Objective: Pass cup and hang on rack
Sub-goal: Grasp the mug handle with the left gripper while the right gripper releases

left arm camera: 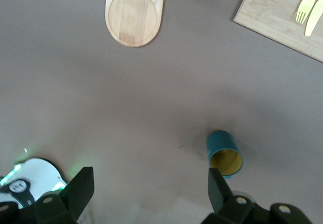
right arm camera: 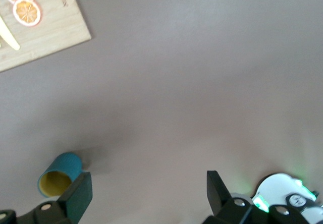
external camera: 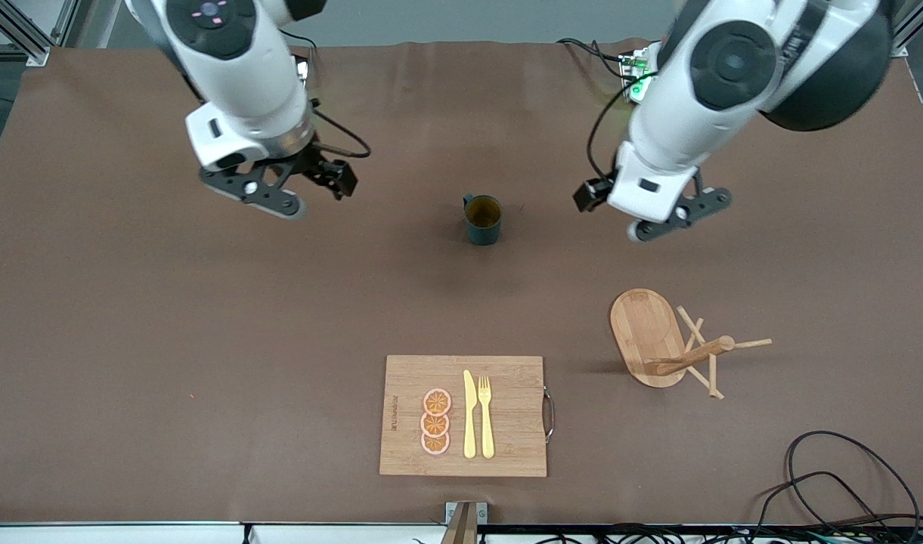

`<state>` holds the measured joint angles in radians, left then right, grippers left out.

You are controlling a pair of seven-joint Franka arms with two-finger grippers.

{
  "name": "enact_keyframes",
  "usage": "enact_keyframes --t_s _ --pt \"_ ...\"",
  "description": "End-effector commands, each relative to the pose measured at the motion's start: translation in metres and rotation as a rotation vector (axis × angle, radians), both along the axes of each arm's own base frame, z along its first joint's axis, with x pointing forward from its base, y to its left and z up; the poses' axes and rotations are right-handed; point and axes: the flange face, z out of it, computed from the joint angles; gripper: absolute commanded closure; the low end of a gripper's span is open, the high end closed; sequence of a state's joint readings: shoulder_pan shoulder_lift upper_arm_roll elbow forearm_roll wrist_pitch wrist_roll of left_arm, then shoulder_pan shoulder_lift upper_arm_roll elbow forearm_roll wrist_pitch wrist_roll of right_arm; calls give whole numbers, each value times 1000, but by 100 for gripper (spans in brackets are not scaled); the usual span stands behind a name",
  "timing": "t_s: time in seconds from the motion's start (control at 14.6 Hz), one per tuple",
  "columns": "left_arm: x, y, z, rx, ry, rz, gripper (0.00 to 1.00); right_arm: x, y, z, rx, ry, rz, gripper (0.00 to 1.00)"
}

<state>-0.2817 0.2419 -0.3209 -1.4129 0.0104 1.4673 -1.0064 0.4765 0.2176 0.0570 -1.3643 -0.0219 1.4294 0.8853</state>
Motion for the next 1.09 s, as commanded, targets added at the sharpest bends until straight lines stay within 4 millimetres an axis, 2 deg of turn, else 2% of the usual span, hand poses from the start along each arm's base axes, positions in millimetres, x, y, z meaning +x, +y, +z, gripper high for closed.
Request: enact_keyframes --t_s 0.0,0.14,0.21,0.34,0.48,0.55,0.62,0.68,0.82,1.03 --pt "-28 -51 -8 95 -62 20 2 7 -43 13 8 -21 -3 1" --pt "-49 -87 -20 162 -113 44 1 15 -65 20 20 -31 26 1" --pt "-66 -111 -33 211 -148 72 0 21 -83 24 28 -33 42 1" --pt "-88 -142 -52 277 -209 98 0 28 -109 28 36 -34 68 1" --pt "-114 -175 -77 342 -272 72 0 37 -140 29 45 -33 93 1" --pt "-136 -197 -90 378 -326 18 0 41 -155 30 50 -32 113 1" --pt "-162 -222 -116 423 -375 -14 0 46 -175 30 55 -31 132 1" --pt "-179 -239 -143 460 -421 15 0 50 -191 30 60 -28 152 1" --pt "-224 -273 -194 519 -545 -2 1 55 -215 30 69 -35 193 0" --pt "-256 -292 -260 570 -638 25 1 62 -249 30 79 -45 249 0"
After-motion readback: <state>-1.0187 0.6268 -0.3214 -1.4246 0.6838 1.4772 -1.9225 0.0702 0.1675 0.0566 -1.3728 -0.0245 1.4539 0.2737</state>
